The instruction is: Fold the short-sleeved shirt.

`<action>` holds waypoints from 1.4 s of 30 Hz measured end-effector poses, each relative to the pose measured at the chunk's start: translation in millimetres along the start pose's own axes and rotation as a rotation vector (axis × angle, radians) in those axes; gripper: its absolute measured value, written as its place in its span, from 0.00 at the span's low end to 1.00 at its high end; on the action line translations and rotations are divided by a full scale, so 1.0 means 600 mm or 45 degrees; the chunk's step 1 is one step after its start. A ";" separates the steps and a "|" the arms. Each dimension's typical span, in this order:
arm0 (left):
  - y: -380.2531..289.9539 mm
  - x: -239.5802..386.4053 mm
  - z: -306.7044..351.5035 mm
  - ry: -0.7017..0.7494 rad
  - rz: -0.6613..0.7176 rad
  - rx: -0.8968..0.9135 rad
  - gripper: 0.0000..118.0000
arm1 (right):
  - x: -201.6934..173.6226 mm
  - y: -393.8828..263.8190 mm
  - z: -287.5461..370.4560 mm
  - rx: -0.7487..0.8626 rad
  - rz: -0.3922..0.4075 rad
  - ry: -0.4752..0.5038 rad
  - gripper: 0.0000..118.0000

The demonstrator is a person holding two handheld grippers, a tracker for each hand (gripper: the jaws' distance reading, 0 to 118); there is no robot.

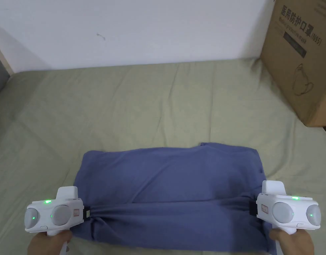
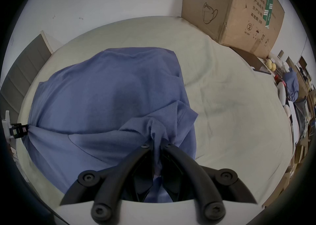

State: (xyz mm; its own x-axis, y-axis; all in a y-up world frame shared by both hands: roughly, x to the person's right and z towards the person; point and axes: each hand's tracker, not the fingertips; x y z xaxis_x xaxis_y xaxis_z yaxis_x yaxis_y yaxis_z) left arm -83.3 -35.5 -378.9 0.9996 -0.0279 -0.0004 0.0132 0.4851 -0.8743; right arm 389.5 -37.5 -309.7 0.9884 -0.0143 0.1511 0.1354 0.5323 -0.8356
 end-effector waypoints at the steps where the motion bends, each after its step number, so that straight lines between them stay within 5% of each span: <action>1: 0.004 0.001 0.010 -0.015 0.021 0.002 0.29 | -0.003 0.001 0.013 0.020 -0.008 0.003 0.13; 4: 0.013 -0.008 0.043 -0.043 0.065 0.020 0.81 | -0.007 0.014 0.066 0.106 -0.002 0.007 0.71; 5: 0.014 -0.005 0.063 -0.048 0.088 0.074 0.87 | -0.009 0.018 0.084 0.147 0.000 0.009 0.80; 12: 0.023 0.010 0.234 -0.101 0.074 0.525 0.88 | -0.016 0.038 0.277 0.543 0.046 0.093 0.81; 18: -0.017 0.036 0.365 -0.133 0.054 0.902 0.85 | -0.021 0.004 0.402 0.856 0.086 0.043 0.80; 21: -0.048 0.045 0.397 -0.127 0.048 1.034 0.62 | -0.036 -0.030 0.443 0.964 0.097 -0.015 0.76; 23: -0.066 0.047 0.398 -0.108 0.051 1.057 0.29 | -0.039 -0.047 0.456 1.002 0.111 -0.040 0.66; 24: -0.077 0.048 0.401 -0.112 0.055 1.079 0.14 | -0.032 -0.054 0.450 1.005 0.120 -0.033 0.59; 25: -0.085 0.049 0.401 -0.114 0.065 1.092 0.03 | -0.031 -0.060 0.453 1.019 0.125 -0.019 0.41; 27: -0.101 0.053 0.408 -0.132 0.061 1.106 0.00 | -0.030 -0.069 0.453 1.027 0.121 -0.013 0.02; 34: -0.119 0.045 0.400 -0.110 -0.029 1.048 0.00 | -0.019 -0.076 0.442 1.031 0.124 -0.005 0.00; 42: -0.073 0.001 0.318 -0.097 0.020 0.629 0.00 | -0.020 -0.061 0.418 0.990 0.100 0.007 0.00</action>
State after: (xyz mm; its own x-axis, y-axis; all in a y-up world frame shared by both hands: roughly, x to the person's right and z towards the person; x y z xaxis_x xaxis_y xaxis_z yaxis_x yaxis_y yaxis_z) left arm -78.8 110.2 -247.8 0.9985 0.0382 0.0397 -0.0106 0.8413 -0.5405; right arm 355.3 155.7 -148.7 0.9937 0.0449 0.1023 -0.0199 0.9721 -0.2336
